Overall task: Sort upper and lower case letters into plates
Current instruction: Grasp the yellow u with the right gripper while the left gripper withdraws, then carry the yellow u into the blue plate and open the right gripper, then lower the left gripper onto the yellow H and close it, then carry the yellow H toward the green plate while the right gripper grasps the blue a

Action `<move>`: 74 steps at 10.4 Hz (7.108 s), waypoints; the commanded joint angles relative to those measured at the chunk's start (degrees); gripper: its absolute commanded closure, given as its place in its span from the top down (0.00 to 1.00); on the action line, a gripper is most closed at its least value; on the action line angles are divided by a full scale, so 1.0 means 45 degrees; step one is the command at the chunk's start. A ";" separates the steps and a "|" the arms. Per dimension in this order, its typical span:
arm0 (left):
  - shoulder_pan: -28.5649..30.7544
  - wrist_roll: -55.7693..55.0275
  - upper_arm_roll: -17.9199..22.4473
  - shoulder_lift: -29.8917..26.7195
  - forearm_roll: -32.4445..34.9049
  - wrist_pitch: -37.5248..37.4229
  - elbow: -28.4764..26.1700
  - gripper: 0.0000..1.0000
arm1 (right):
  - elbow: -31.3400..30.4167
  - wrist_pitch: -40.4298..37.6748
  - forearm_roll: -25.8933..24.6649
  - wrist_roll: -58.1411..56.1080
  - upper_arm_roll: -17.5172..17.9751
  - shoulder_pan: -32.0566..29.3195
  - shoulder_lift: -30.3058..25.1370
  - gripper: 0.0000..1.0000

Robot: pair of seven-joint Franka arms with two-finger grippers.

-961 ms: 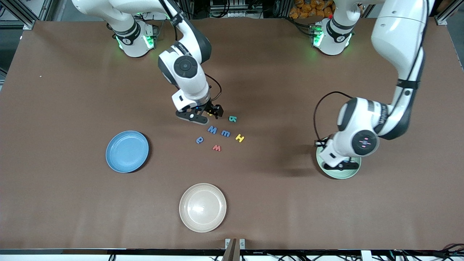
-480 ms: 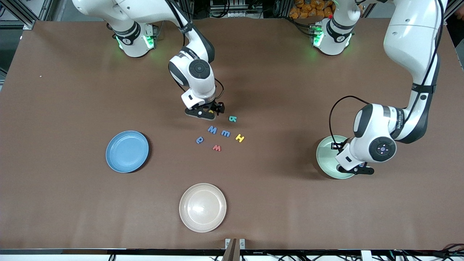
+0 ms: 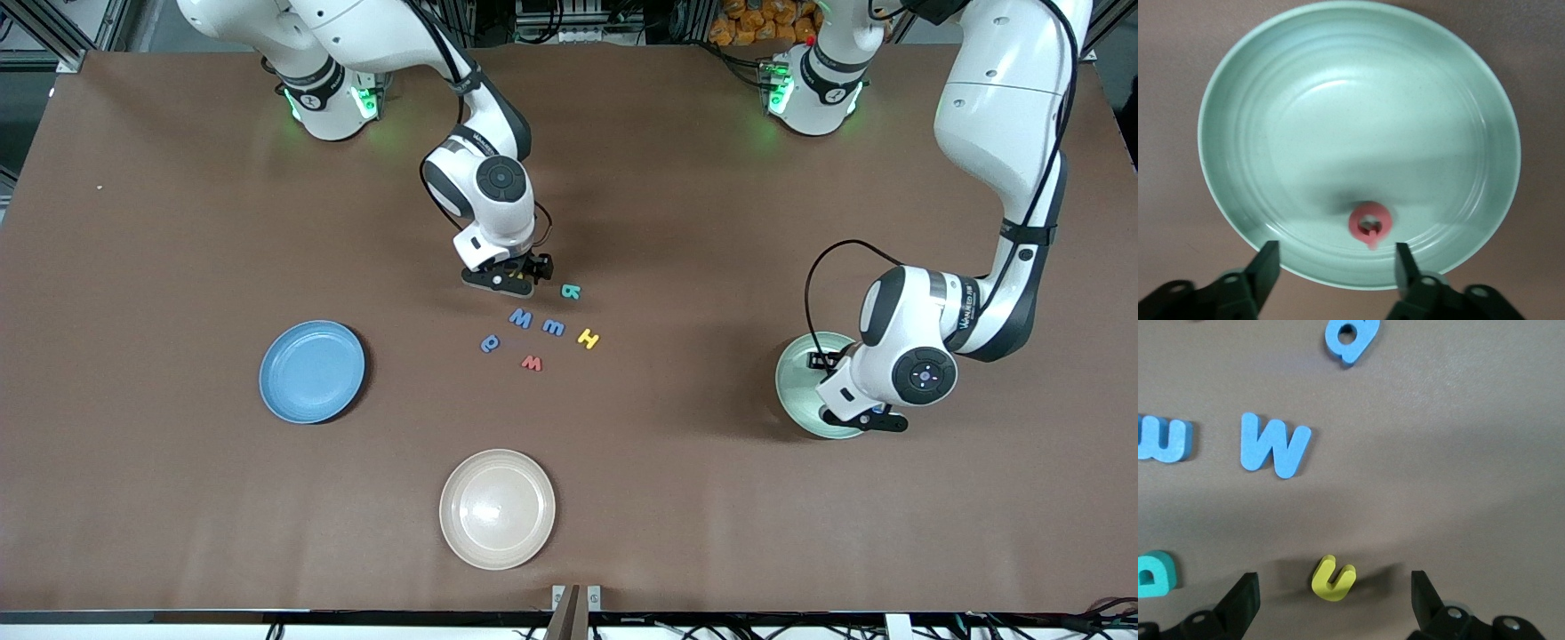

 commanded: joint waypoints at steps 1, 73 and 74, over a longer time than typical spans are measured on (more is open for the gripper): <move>0.0055 0.0203 -0.0160 -0.0223 0.0371 -0.0379 0.0537 1.00 | 0.0288 0.0047 -0.0310 0.0509 -0.0108 0.0125 0.0259 1.00; -0.8442 -0.4973 0.0387 0.3037 -0.0528 0.4403 0.2591 0.71 | 0.3706 -0.3273 0.0861 -0.8182 -0.0010 -0.6614 0.0240 1.00; -0.8422 -0.4973 0.0387 0.3018 -0.0547 0.4403 0.2591 0.70 | 0.3706 -0.3273 0.0842 -0.8182 -0.0010 -0.6614 0.0240 1.00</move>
